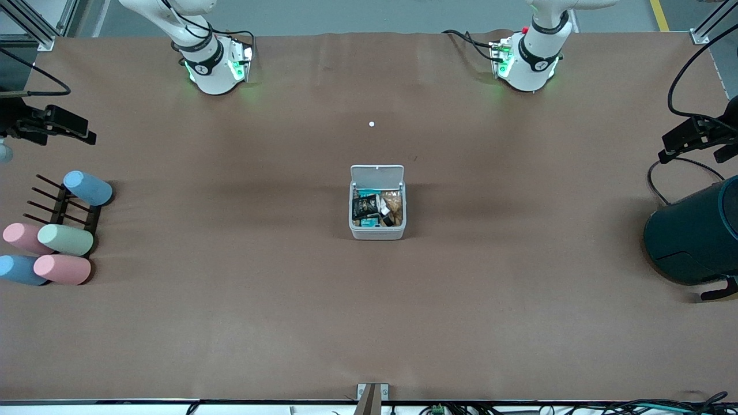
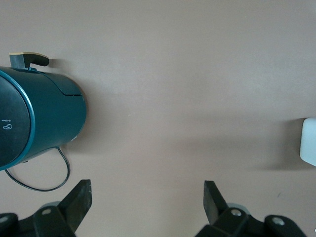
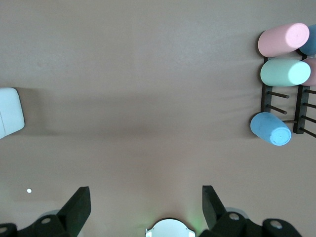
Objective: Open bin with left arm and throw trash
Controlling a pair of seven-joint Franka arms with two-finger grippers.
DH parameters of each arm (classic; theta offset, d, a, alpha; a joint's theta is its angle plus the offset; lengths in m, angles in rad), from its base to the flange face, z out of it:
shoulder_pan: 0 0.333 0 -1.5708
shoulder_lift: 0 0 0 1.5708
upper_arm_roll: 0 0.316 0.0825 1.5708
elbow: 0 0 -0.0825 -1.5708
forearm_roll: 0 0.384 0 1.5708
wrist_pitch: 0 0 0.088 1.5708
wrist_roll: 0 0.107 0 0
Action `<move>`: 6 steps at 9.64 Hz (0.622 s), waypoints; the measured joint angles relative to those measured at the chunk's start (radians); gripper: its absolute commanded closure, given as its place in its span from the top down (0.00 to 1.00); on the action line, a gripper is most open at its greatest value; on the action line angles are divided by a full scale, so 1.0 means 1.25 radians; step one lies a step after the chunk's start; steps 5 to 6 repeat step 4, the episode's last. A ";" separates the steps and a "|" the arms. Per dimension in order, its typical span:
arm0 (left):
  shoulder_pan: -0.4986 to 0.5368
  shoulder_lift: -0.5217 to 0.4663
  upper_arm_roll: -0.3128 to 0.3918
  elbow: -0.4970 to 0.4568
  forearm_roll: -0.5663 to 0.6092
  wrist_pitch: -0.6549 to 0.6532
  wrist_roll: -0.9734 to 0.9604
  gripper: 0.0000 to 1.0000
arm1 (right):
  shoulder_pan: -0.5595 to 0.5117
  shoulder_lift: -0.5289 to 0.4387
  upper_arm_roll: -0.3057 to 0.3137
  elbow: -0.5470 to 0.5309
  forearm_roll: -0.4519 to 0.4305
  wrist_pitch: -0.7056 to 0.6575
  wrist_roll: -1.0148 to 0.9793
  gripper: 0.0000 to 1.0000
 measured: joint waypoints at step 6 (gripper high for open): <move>0.000 0.001 0.000 0.000 0.000 0.000 0.000 1.00 | 0.016 -0.002 0.003 -0.005 -0.026 0.010 0.019 0.99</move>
